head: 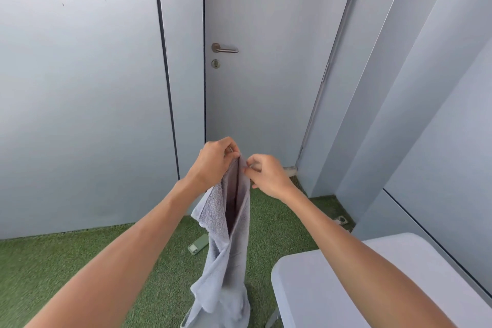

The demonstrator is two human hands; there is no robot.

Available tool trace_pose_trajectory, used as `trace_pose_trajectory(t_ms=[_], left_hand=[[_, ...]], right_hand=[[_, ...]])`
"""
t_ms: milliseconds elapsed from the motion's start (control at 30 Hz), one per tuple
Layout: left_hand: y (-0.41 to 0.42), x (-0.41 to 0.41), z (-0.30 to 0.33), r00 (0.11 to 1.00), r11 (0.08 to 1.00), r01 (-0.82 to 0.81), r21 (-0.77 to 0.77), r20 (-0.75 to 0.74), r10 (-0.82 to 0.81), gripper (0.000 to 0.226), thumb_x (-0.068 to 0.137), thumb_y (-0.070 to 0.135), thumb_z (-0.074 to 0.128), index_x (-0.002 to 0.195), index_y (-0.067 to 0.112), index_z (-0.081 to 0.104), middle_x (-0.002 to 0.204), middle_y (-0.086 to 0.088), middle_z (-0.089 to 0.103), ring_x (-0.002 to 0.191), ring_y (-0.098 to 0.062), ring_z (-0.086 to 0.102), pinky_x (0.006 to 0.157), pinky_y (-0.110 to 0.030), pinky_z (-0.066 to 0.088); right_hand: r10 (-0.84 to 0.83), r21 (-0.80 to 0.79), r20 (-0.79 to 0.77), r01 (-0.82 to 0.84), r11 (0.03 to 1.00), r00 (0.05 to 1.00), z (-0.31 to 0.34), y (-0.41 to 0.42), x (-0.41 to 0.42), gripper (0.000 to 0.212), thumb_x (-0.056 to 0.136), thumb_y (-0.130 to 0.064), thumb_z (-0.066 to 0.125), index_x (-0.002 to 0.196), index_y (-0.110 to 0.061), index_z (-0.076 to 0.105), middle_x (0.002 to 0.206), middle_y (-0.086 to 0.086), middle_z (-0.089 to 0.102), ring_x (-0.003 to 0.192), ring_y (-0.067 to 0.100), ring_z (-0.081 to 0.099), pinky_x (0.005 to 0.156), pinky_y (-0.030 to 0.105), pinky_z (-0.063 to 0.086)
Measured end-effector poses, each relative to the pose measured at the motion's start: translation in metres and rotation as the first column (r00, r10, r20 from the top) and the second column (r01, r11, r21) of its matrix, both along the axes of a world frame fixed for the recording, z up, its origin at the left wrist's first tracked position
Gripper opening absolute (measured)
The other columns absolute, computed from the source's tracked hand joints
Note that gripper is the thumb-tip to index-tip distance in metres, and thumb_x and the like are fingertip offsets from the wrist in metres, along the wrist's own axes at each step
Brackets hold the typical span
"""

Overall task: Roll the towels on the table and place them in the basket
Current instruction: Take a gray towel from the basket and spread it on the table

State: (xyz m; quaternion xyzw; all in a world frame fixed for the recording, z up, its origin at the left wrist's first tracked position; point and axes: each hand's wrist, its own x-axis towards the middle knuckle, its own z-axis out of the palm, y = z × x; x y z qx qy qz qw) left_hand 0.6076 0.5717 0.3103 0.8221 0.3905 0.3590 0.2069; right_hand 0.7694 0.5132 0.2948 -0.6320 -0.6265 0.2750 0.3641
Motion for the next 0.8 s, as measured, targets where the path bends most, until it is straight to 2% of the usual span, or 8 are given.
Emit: trace_pose_trajectory(t_ms=[200, 267, 400, 467, 567, 667, 733, 800], left_hand=[[0.001, -0.019, -0.006, 0.995, 0.995, -0.098, -0.029, -0.036, 0.097, 0.004, 0.093, 0.013, 0.058, 0.091, 0.012, 0.062, 0.076, 0.005, 0.061, 0.069, -0.016, 0.055, 0.069, -0.030, 0.042], [0.004, -0.029, -0.006, 0.988, 0.986, -0.155, -0.060, -0.015, 0.154, 0.006, 0.094, 0.013, 0.058, 0.091, 0.013, 0.063, 0.075, 0.008, 0.060, 0.071, -0.015, 0.055, 0.069, -0.028, 0.041], [0.010, -0.040, 0.001, 0.969, 0.966, -0.243, -0.091, 0.027, 0.246, 0.009, 0.095, 0.013, 0.056, 0.090, 0.013, 0.063, 0.076, 0.001, 0.062, 0.075, -0.021, 0.058, 0.069, -0.030, 0.045], [0.011, -0.043, 0.005, 0.968, 0.965, -0.245, -0.093, 0.032, 0.248, 0.009, 0.095, 0.013, 0.056, 0.090, 0.013, 0.063, 0.076, 0.001, 0.063, 0.077, -0.022, 0.059, 0.070, -0.031, 0.047], [0.012, -0.046, 0.010, 0.977, 0.973, -0.213, -0.094, -0.050, 0.209, 0.006, 0.092, 0.015, 0.058, 0.092, 0.014, 0.064, 0.080, 0.001, 0.064, 0.081, -0.022, 0.059, 0.074, -0.030, 0.044], [0.006, -0.045, 0.009, 0.992, 0.985, -0.067, -0.158, -0.113, 0.049, 0.015, 0.092, 0.016, 0.060, 0.106, 0.018, 0.064, 0.080, 0.003, 0.064, 0.075, -0.011, 0.058, 0.068, -0.019, 0.040], [-0.001, -0.036, -0.001, 0.990, 0.975, 0.080, -0.208, -0.097, -0.102, 0.033, 0.090, 0.017, 0.066, 0.122, 0.022, 0.061, 0.074, 0.003, 0.065, 0.061, -0.002, 0.054, 0.062, -0.012, 0.040], [-0.007, -0.026, -0.013, 0.987, 0.969, 0.146, -0.200, -0.034, -0.155, 0.035, 0.087, 0.019, 0.070, 0.121, 0.025, 0.064, 0.066, 0.001, 0.062, 0.053, -0.004, 0.048, 0.061, -0.019, 0.039]], right_hand=[[0.113, -0.150, -0.120, -0.131, 0.980, 0.986, -0.031, -0.013, 0.011, 0.006, 0.097, -0.019, 0.056, 0.093, -0.017, 0.060, 0.082, -0.005, 0.069, 0.075, 0.009, 0.067, 0.064, 0.029, 0.058], [0.087, -0.154, -0.031, -0.090, 0.984, 0.996, -0.039, -0.013, 0.025, 0.010, 0.097, -0.017, 0.055, 0.089, -0.015, 0.060, 0.080, -0.007, 0.067, 0.073, 0.010, 0.066, 0.059, 0.027, 0.056], [-0.015, -0.150, 0.371, 0.076, 0.986, 0.929, -0.053, -0.009, 0.055, 0.020, 0.098, -0.017, 0.049, 0.084, -0.008, 0.058, 0.065, -0.001, 0.055, 0.059, 0.017, 0.049, 0.056, 0.032, 0.036], [-0.079, -0.132, 0.343, 0.132, 0.983, 0.936, -0.056, -0.007, 0.065, 0.019, 0.098, -0.016, 0.050, 0.085, -0.007, 0.061, 0.068, 0.003, 0.059, 0.063, 0.021, 0.054, 0.059, 0.032, 0.040], [-0.075, -0.061, 0.194, 0.089, 0.994, 0.978, -0.047, -0.005, 0.066, 0.017, 0.097, -0.021, 0.054, 0.090, -0.013, 0.066, 0.082, 0.008, 0.071, 0.075, 0.025, 0.067, 0.072, 0.042, 0.055], [-0.010, 0.024, 0.136, 0.007, 1.000, 0.991, -0.019, -0.004, 0.054, 0.019, 0.096, -0.033, 0.055, 0.089, -0.020, 0.068, 0.083, 0.009, 0.071, 0.077, 0.023, 0.066, 0.070, 0.037, 0.047], [0.094, 0.064, 0.198, -0.109, 0.992, 0.976, 0.007, -0.001, 0.040, 0.017, 0.095, -0.034, 0.057, 0.084, -0.023, 0.066, 0.071, -0.004, 0.064, 0.065, 0.009, 0.055, 0.065, 0.031, 0.041], [0.192, 0.056, 0.306, -0.218, 0.974, 0.933, 0.030, 0.000, 0.025, 0.017, 0.094, -0.035, 0.059, 0.080, -0.026, 0.064, 0.061, -0.015, 0.056, 0.056, 0.001, 0.045, 0.059, 0.023, 0.035]])
